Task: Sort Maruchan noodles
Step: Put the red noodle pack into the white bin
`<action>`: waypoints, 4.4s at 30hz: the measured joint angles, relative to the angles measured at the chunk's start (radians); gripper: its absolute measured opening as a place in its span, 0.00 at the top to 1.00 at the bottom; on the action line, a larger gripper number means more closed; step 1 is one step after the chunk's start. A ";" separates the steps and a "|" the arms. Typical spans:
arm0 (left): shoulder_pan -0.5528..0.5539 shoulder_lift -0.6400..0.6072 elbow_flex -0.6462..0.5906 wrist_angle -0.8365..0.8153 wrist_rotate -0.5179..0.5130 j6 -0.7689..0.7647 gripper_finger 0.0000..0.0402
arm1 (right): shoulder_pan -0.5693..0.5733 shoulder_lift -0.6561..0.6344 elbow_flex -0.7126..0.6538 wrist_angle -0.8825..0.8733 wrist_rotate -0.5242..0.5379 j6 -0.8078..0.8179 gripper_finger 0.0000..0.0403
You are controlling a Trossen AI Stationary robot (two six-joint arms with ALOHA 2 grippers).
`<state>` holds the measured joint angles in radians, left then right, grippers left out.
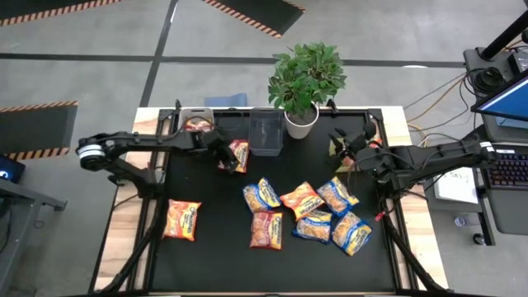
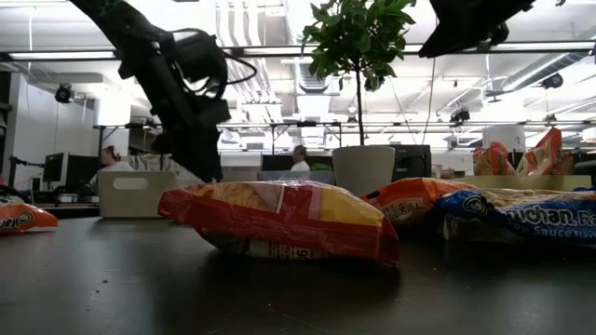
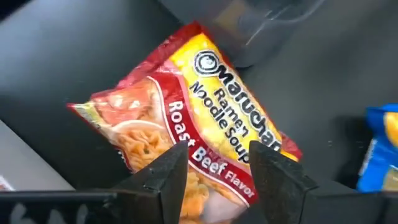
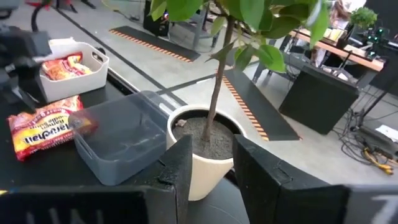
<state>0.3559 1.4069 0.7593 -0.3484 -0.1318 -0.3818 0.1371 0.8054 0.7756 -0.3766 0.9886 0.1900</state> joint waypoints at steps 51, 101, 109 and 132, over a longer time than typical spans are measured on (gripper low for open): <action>-0.079 -0.032 -0.002 -0.007 -0.227 0.058 0.72 | 0.000 0.003 -0.008 -0.009 -0.001 -0.039 0.75; -0.059 -0.121 0.039 -0.087 0.279 -0.177 0.90 | 0.000 0.003 -0.008 -0.010 -0.007 -0.060 0.75; -0.258 -0.115 0.016 -0.121 0.246 -0.469 0.89 | 0.000 0.003 -0.009 -0.009 -0.032 -0.071 0.75; -0.271 -0.115 -0.082 -0.128 0.019 -0.561 0.31 | 0.000 0.003 -0.009 -0.011 -0.058 -0.078 0.75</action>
<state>0.0850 1.2915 0.6770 -0.4762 -0.1125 -0.9428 0.1368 0.8085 0.7666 -0.3878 0.9310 0.1120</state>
